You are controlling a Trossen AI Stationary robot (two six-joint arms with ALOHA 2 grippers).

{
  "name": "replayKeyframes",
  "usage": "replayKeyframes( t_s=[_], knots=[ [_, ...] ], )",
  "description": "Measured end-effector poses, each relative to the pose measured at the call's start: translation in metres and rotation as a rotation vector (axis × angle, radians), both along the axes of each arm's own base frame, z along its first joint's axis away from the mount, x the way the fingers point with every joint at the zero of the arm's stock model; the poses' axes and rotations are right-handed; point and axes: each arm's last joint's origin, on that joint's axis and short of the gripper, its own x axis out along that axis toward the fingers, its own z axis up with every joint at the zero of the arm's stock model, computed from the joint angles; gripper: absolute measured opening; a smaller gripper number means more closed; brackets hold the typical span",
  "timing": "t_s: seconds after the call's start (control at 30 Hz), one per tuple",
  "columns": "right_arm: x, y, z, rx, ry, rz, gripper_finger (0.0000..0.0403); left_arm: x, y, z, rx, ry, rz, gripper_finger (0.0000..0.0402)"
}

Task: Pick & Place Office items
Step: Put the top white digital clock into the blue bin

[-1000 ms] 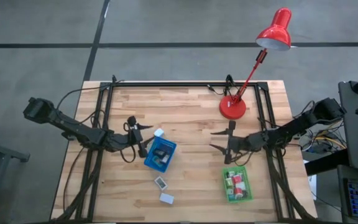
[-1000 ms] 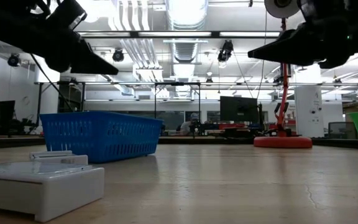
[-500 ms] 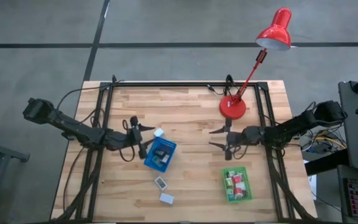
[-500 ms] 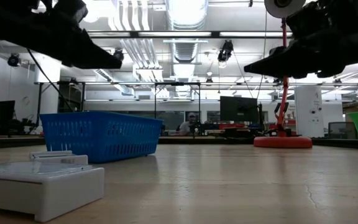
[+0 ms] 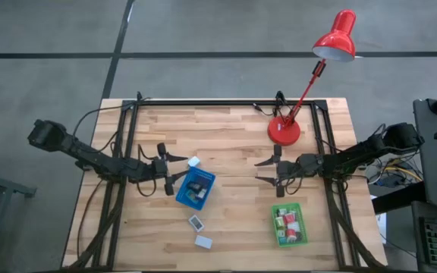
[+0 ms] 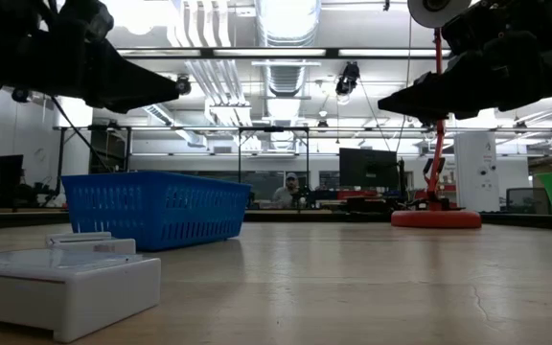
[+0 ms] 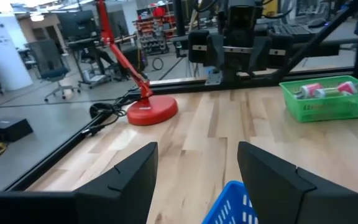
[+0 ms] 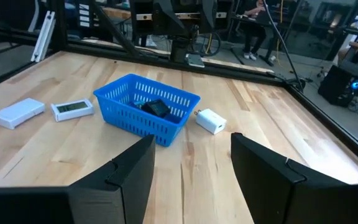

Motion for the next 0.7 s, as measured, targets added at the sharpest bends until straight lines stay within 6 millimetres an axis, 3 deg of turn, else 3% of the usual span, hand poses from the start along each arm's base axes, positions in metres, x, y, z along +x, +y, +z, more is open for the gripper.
replayKeyframes(
  t_s=[0.7],
  knots=[
    [0.0039,0.0006,0.0059,0.007,-0.019,-0.001,0.0203,0.0013,-0.0006,0.0022,0.089,0.014,-0.022,0.0225]
  ],
)
